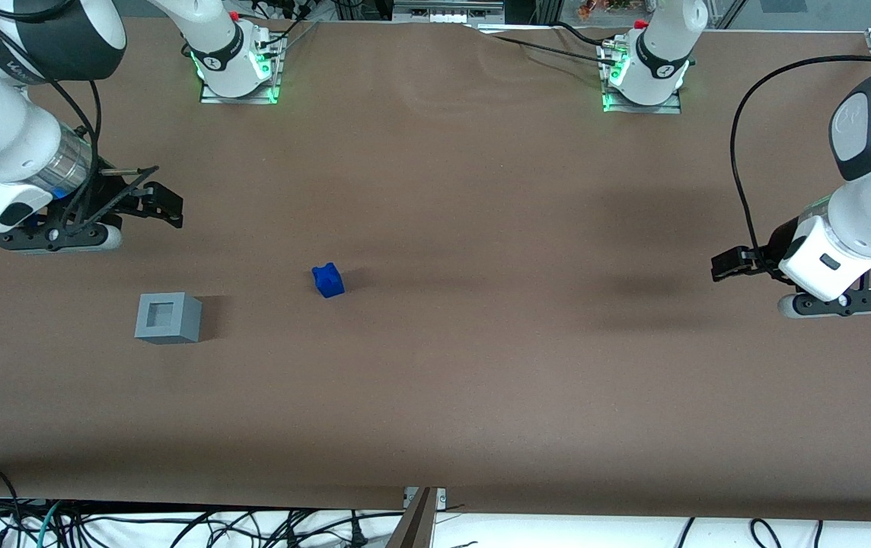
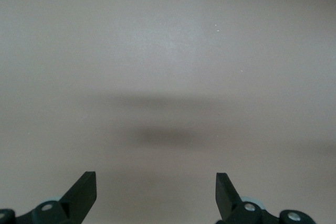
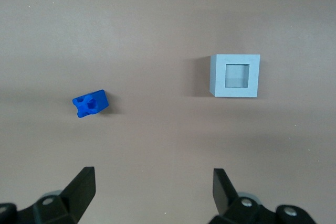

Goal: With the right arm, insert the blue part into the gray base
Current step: 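Move the open right gripper over the blue part and lower it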

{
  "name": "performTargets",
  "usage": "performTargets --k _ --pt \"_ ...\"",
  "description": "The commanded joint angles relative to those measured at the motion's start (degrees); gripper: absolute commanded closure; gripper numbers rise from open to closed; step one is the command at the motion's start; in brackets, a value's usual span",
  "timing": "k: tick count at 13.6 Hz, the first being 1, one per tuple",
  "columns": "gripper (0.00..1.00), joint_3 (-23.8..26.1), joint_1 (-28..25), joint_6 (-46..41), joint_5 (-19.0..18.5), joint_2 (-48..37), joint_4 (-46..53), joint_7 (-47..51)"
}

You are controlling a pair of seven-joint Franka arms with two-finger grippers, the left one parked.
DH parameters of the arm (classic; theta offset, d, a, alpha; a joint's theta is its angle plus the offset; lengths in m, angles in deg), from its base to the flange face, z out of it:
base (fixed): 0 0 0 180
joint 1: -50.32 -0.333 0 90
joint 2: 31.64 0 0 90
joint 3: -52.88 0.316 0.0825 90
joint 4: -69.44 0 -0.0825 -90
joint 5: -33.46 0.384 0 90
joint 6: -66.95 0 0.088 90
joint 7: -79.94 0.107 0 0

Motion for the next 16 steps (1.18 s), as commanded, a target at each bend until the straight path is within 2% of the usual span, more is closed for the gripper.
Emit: performTargets --k 1,3,5,8,10,12,14,16 --pt "0.01 0.3 0.1 2.5 0.8 -0.8 -2.5 1.4" --pt "0.01 0.9 0.1 5.0 0.9 -0.8 -4.8 3.5" --pt "0.01 4.0 0.1 10.7 3.6 -1.1 -10.6 6.9" --pt "0.01 10.7 0.0 28.4 4.0 -0.5 -20.7 14.1" --pt "0.01 12.6 -0.4 34.9 3.9 1.4 -24.0 15.6" --pt "0.01 12.5 -3.7 40.1 3.1 4.6 -25.2 18.2" --pt "0.01 12.5 -4.5 46.2 2.3 8.3 -26.6 18.5" --pt "0.01 12.5 -4.6 50.4 -1.6 12.0 -26.8 18.6"
